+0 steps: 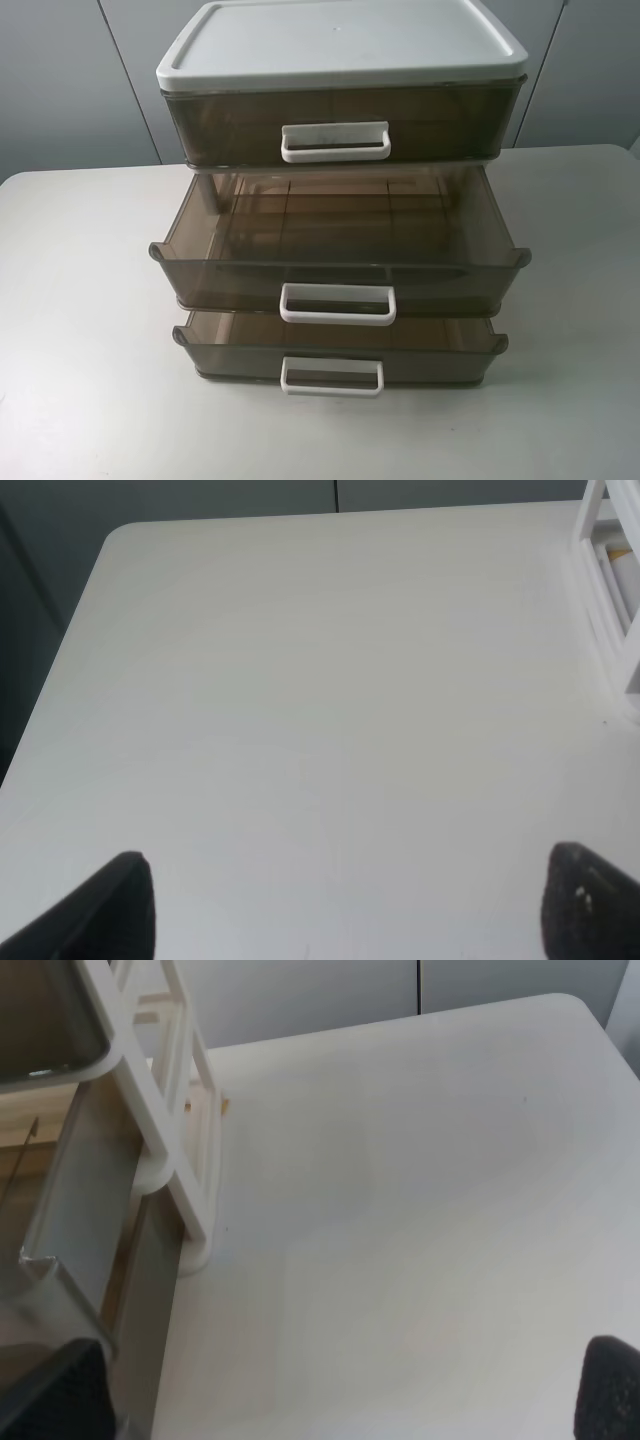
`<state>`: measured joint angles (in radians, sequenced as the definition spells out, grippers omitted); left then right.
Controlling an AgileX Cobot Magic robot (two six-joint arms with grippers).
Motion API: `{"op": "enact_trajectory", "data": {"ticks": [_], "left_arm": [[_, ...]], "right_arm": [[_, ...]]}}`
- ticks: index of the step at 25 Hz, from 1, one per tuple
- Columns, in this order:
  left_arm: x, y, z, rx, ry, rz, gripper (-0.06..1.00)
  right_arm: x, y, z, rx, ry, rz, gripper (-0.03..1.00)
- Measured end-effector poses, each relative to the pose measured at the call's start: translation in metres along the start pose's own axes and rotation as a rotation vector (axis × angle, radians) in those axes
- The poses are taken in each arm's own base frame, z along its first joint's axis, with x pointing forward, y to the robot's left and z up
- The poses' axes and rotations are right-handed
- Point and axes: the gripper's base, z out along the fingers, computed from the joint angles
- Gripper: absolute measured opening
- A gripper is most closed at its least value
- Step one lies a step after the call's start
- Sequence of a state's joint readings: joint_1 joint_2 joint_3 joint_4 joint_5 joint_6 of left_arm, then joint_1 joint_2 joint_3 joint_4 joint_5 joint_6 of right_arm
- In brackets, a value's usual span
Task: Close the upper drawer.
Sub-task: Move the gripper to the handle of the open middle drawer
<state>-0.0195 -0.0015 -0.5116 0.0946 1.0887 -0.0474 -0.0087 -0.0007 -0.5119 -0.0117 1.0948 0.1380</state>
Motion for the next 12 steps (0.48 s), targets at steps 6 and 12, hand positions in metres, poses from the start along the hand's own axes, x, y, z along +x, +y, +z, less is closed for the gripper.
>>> {"op": "enact_trajectory", "data": {"ticks": [6, 12], "left_arm": [[0.0, 0.0, 0.0, 0.0, 0.0, 0.0, 0.74], [0.0, 0.0, 0.0, 0.0, 0.0, 0.0, 0.74]], "right_arm": [[-0.023, 0.006, -0.007, -0.04, -0.07, -0.063, 0.7], [-0.077, 0.018, 0.01, -0.088, -0.038, -0.171, 0.7]]}}
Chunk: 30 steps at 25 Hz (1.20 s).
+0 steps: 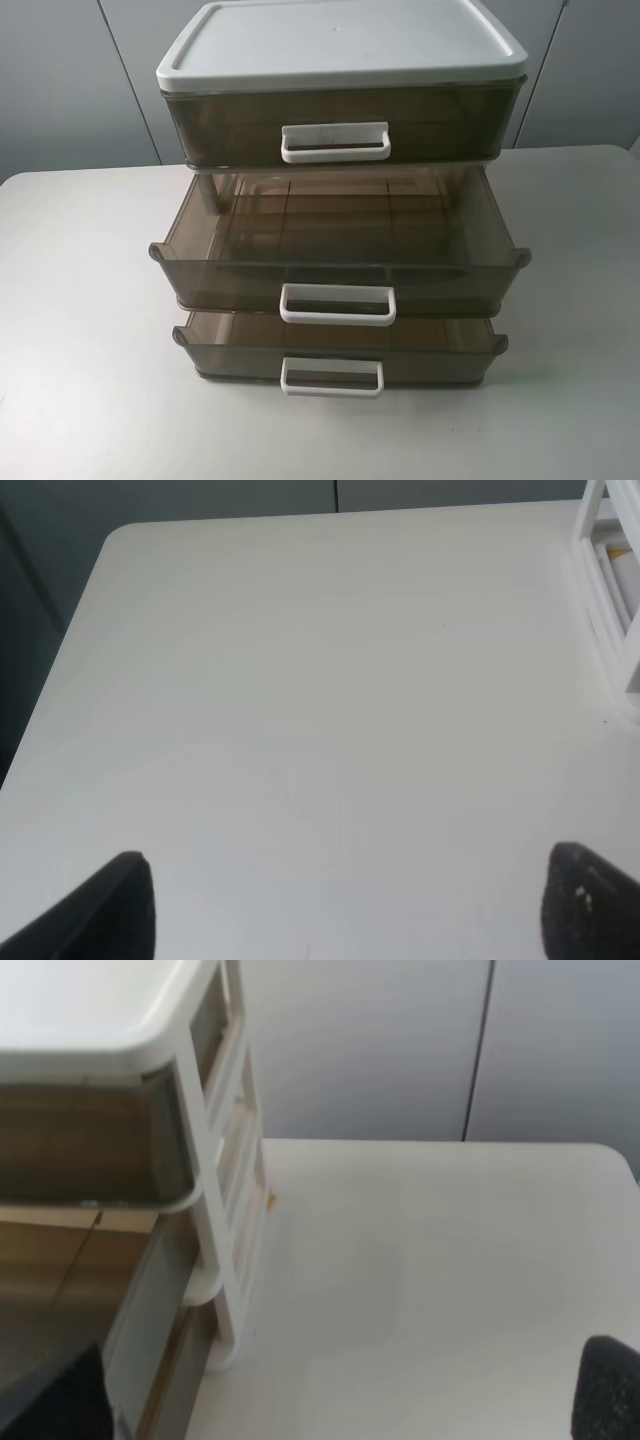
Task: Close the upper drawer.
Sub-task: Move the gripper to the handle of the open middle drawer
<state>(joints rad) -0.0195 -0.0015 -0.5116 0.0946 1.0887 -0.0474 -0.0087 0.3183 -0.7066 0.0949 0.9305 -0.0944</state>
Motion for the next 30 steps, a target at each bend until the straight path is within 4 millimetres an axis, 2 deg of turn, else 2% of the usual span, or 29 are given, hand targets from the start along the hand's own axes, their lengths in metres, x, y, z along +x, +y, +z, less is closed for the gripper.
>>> {"op": "enact_trajectory", "data": {"ticks": [5, 8, 11, 16, 19, 22, 30], "left_arm": [[0.0, 0.0, 0.0, 0.0, 0.0, 0.0, 0.74], [0.0, 0.0, 0.0, 0.0, 0.0, 0.0, 0.74], [0.0, 0.0, 0.0, 0.0, 0.0, 0.0, 0.74], [0.0, 0.0, 0.0, 0.0, 0.0, 0.0, 0.74], [0.0, 0.0, 0.0, 0.0, 0.0, 0.0, 0.74], [0.0, 0.0, 0.0, 0.0, 0.0, 0.0, 0.74], [0.0, 0.0, 0.0, 0.0, 0.0, 0.0, 0.74]], "right_arm": [[-0.036, -0.003, 0.035, -0.017, 0.08, -0.043, 0.7], [-0.052, 0.005, 0.058, -0.096, 0.124, -0.1, 0.7], [-0.066, 0.028, 0.08, -0.224, 0.162, -0.2, 0.7], [-0.078, 0.085, 0.098, -0.466, 0.201, -0.438, 0.7], [-0.076, 0.117, 0.102, -0.58, 0.228, -0.567, 0.7], [-0.065, 0.143, 0.108, -0.658, 0.294, -0.693, 0.7], [-0.027, 0.189, 0.11, -0.799, 0.471, -0.932, 0.7]]}}
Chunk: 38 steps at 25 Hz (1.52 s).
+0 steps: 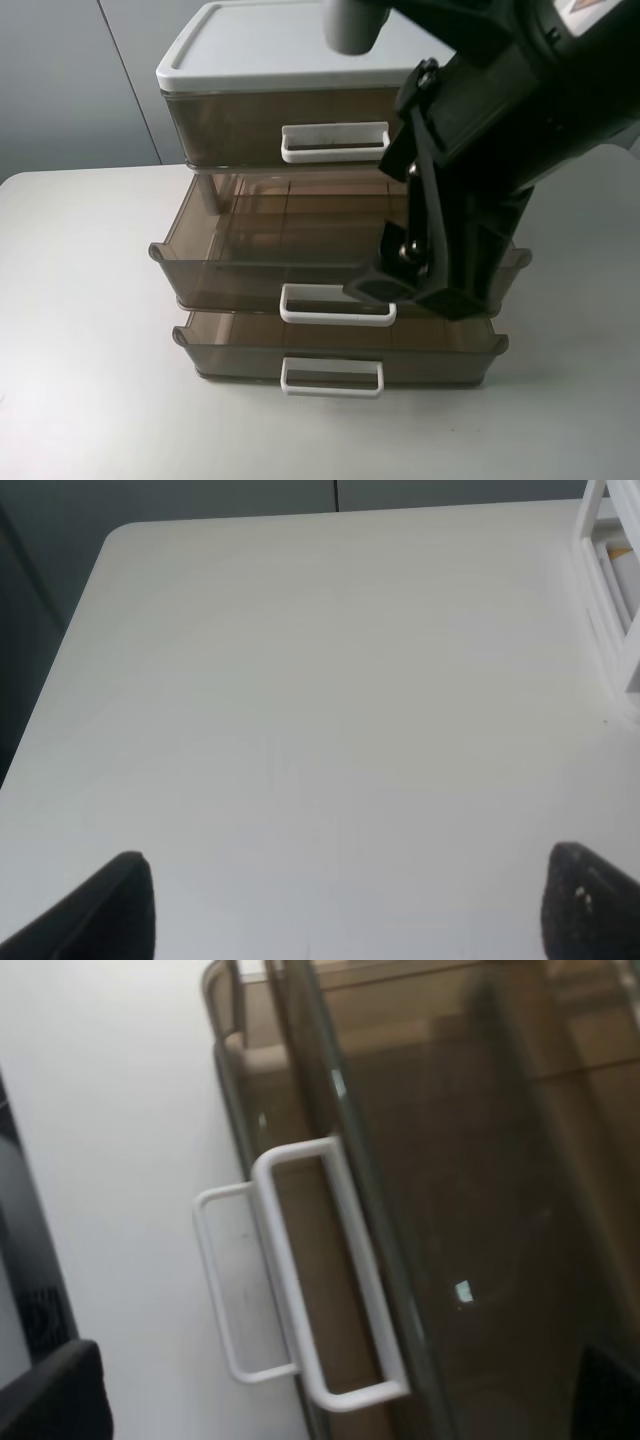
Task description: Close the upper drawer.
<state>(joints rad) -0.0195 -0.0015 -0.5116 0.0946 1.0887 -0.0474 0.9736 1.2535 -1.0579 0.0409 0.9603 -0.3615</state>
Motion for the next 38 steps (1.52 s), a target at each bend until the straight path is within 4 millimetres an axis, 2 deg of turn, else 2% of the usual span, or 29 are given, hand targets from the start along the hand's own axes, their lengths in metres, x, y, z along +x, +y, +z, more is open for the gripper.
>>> {"op": "enact_trajectory", "data": {"ticks": [5, 13, 26, 38], "left_arm": [[0.0, 0.0, 0.0, 0.0, 0.0, 0.0, 0.74], [0.0, 0.0, 0.0, 0.0, 0.0, 0.0, 0.74], [0.0, 0.0, 0.0, 0.0, 0.0, 0.0, 0.74], [0.0, 0.0, 0.0, 0.0, 0.0, 0.0, 0.74]], "right_arm": [[-0.006, 0.018, 0.025, -0.077, 0.098, -0.086, 0.7], [-0.008, 0.022, 0.072, -0.132, 0.24, -0.113, 0.7], [-0.004, 0.023, 0.105, -0.167, 0.338, -0.142, 0.7], [-0.008, 0.016, 0.12, -0.085, 0.307, -0.22, 0.7]]}}
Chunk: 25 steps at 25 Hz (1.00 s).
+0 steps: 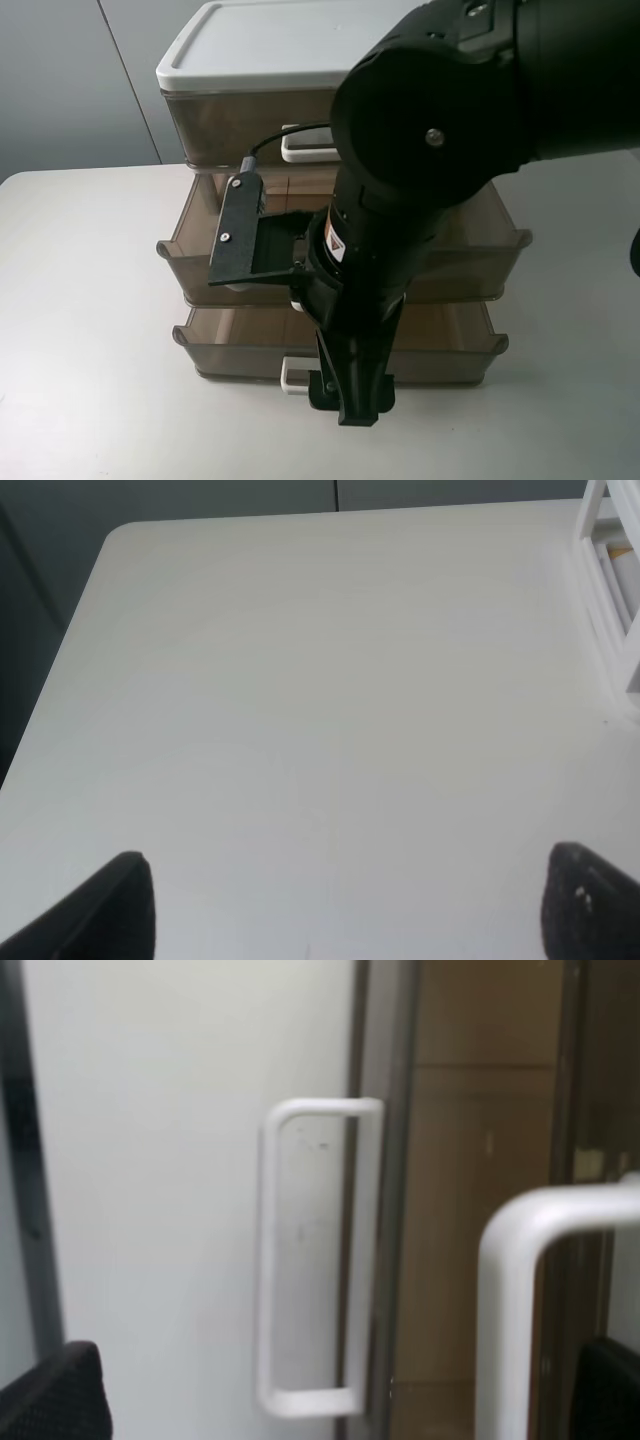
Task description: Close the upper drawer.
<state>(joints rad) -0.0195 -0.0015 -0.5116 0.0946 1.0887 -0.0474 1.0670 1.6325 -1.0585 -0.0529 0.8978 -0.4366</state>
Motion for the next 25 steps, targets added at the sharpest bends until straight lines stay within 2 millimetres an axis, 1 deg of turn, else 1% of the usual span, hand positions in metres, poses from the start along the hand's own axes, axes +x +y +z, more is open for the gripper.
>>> {"op": "enact_trajectory", "data": {"ticks": [12, 20, 25], "left_arm": [[0.0, 0.0, 0.0, 0.0, 0.0, 0.0, 0.74], [0.0, 0.0, 0.0, 0.0, 0.0, 0.002, 0.74], [0.0, 0.0, 0.0, 0.0, 0.0, 0.002, 0.74]], "right_arm": [[-0.014, -0.016, 0.004, 0.144, -0.142, -0.059, 0.7], [-0.01, -0.029, 0.003, 0.202, -0.144, -0.073, 0.7], [-0.013, -0.034, 0.002, 0.25, -0.181, -0.085, 0.7]]}}
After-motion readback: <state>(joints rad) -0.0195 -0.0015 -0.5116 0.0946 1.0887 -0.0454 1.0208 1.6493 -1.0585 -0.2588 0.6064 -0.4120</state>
